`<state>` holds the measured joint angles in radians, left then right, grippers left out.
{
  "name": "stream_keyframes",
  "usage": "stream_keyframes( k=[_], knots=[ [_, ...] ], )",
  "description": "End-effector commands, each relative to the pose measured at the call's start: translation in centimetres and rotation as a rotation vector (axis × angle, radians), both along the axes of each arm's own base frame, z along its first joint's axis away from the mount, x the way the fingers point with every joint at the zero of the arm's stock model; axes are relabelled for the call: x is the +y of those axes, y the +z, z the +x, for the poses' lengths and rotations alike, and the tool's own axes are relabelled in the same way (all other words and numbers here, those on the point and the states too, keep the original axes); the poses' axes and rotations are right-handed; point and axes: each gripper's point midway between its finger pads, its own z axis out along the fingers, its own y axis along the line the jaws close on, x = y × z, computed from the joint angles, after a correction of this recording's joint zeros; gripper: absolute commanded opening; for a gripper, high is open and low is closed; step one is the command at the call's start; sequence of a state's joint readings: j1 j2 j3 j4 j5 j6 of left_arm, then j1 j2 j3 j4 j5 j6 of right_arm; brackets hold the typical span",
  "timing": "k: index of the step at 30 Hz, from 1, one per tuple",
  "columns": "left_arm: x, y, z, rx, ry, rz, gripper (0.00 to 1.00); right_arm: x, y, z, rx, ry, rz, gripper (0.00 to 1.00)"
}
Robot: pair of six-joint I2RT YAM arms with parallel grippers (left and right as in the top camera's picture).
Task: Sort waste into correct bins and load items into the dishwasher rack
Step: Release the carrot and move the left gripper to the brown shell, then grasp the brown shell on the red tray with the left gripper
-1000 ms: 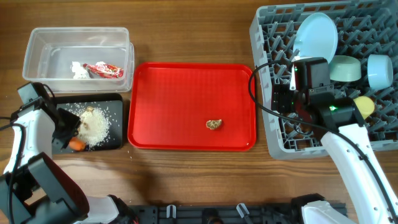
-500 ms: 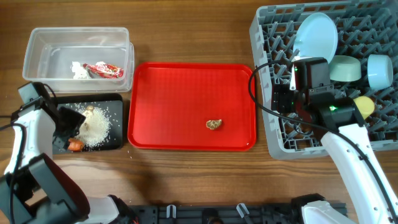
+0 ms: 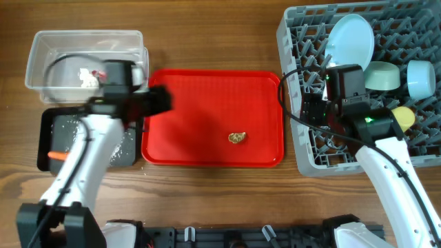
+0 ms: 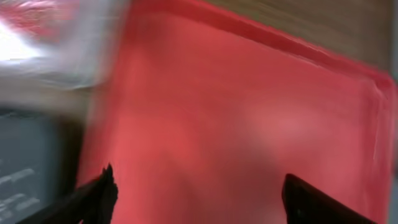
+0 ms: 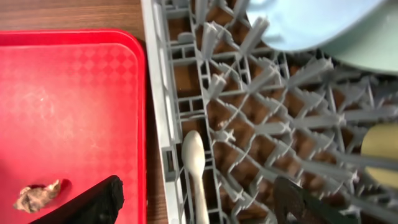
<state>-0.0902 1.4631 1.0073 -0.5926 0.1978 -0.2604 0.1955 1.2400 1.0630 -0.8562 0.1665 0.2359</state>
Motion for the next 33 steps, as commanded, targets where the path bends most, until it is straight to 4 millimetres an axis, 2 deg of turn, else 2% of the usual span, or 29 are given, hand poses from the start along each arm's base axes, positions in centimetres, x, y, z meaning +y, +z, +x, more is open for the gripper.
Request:
stream_keyframes(
  k=[1, 4, 7, 10, 13, 16, 20, 25, 29, 31, 33],
  knots=[
    [-7.7, -0.5, -1.0, -0.059, -0.359, 0.05, 0.89, -1.8, 0.7, -0.4, -0.033, -0.227, 0.035, 0.81],
    [-11.9, -1.4, -2.4, -0.07, -0.516, 0.067, 0.91, -3.3, 1.6, -0.8, -0.065, -0.31, 0.049, 0.85],
    [-15.2, -2.8, -3.7, -0.07, -0.621, 0.079, 0.93, -5.5, 2.8, -1.3, -0.105, -0.376, 0.062, 0.88],
    [-17.6, -4.4, -4.8, -0.051, -0.691, 0.081, 0.93, -7.1, 3.2, -1.9, -0.107, -0.379, 0.082, 0.88],
    [-19.1, -6.3, -6.1, -0.012, -0.743, 0.091, 0.93, -8.4, 2.8, -2.6, -0.07, -0.384, 0.087, 0.88],
    [-19.8, -8.2, -7.1, 0.037, -0.774, 0.107, 0.92, -9.8, 2.1, -3.5, -0.031, -0.434, 0.08, 0.89],
    [-20.1, -9.8, -8.0, 0.081, -0.795, 0.12, 0.87, -10.2, 1.8, -3.6, -0.018, -0.435, 0.071, 0.89],
    [-20.1, -10.6, -8.4, 0.102, -0.803, 0.129, 0.7, -10.2, 1.7, -3.6, -0.013, -0.435, 0.071, 0.89],
    [-19.9, -10.6, -8.0, 0.089, -0.792, 0.15, 0.42, -10.2, 1.7, -3.6, -0.011, -0.434, 0.071, 0.89],
    [-19.9, -10.6, -8.0, 0.089, -0.793, 0.149, 0.36, -10.2, 1.6, -3.6, -0.011, -0.434, 0.071, 0.89],
    [-19.9, -10.6, -8.0, 0.09, -0.793, 0.15, 0.35, -10.1, 1.6, -3.5, -0.01, -0.432, 0.074, 0.89]
  ],
)
